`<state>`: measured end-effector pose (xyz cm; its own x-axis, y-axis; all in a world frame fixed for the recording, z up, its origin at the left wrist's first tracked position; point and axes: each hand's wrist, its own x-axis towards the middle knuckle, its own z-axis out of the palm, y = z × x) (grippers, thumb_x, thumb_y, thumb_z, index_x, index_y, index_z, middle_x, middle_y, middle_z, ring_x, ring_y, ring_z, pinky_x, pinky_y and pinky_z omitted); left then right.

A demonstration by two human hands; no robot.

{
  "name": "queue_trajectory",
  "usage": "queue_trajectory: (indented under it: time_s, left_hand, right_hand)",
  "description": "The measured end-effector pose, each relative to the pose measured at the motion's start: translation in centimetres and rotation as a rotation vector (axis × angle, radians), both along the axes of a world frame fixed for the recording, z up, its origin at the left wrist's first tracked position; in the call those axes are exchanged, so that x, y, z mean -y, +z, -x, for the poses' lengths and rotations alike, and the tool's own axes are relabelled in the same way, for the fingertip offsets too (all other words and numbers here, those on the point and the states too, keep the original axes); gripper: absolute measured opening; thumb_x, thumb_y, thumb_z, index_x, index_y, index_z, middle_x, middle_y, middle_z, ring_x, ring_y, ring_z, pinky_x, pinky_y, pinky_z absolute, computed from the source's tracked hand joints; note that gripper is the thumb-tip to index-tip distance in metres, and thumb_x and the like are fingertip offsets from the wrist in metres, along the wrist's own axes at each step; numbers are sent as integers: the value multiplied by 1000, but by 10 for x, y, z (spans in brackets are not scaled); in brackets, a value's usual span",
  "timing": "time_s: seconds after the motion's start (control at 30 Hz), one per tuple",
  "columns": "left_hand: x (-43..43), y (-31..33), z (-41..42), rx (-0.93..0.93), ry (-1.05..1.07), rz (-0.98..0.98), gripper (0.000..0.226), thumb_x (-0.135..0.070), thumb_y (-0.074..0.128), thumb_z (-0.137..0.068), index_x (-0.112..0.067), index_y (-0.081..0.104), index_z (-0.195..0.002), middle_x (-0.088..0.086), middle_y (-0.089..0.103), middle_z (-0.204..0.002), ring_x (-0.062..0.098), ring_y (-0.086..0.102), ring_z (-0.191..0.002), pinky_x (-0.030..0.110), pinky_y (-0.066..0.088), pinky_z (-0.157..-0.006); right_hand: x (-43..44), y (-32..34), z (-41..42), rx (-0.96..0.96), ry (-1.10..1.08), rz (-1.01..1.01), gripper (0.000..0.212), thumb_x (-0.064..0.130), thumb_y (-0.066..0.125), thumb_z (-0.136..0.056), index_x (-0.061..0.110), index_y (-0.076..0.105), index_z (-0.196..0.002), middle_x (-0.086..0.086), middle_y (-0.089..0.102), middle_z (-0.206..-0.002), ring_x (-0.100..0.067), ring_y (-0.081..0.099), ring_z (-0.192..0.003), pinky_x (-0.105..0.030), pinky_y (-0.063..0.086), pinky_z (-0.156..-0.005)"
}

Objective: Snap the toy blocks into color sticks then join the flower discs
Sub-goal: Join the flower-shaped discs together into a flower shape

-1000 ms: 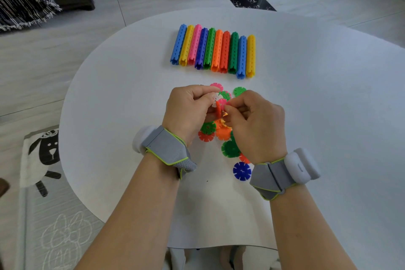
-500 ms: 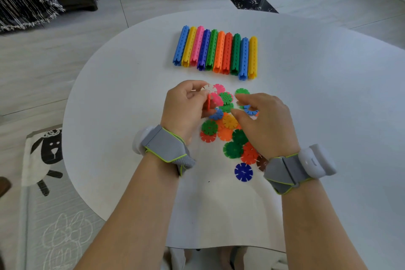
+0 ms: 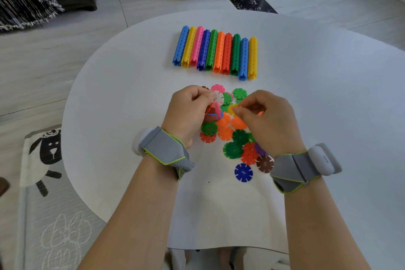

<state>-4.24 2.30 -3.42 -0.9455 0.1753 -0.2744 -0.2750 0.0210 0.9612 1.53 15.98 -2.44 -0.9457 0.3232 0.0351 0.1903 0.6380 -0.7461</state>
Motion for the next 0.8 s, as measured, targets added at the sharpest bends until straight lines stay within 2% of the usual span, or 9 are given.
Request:
queue_trajectory:
  time_s: [0.13, 0.23, 0.33, 0.47, 0.63, 0.8]
  left_hand:
    - [-1, 5, -2, 42, -28, -63, 20, -7, 51, -93, -9, 60, -75, 12, 65, -73, 21, 64, -64, 23, 56, -54]
    - [0, 4, -2, 36, 5, -61, 17, -7, 53, -93, -8, 61, -78, 12, 63, -74, 24, 66, -66, 26, 57, -55]
    - [1, 5, -1, 42, 11, -48, 12, -8, 56, -91, -9, 62, -81, 13, 65, -77, 25, 67, -66, 28, 58, -56]
    - [0, 8, -3, 37, -13, -72, 11, -3, 57, -90, -9, 65, -85, 12, 65, -74, 16, 65, -59, 24, 56, -54]
    - [1, 8, -3, -2, -29, -31, 12, -2, 57, -90, -7, 68, -91, 10, 65, -83, 18, 65, -66, 21, 56, -54]
    - [2, 9, -2, 13, -29, -42, 13, -3, 56, -91, -9, 68, -88, 13, 65, -88, 20, 65, -72, 21, 55, -53]
  right_hand:
    - [4, 2, 0, -75, -34, 267, 14, 10, 71, -82, 20, 62, -75, 0, 68, -70, -10, 68, -64, -25, 55, -66]
    - [6, 1, 0, -75, -20, 328, 16, 3, 69, -82, 17, 61, -76, -4, 69, -70, -13, 71, -66, -34, 59, -69]
    - [6, 1, 0, -74, -21, 319, 19, 3, 69, -82, 18, 60, -75, -2, 69, -70, -13, 71, -66, -38, 59, -70]
    - [7, 0, 0, -77, -27, 262, 21, 6, 70, -82, 22, 59, -73, 3, 70, -70, -7, 70, -63, -37, 59, -70]
    - [8, 1, 0, -73, -18, 202, 22, 8, 69, -83, 24, 59, -72, 6, 69, -71, -4, 69, -65, -37, 59, -72]
    - [9, 1, 0, -90, -26, 183, 25, 10, 69, -83, 28, 57, -71, 9, 69, -69, -5, 69, -65, -37, 59, -72]
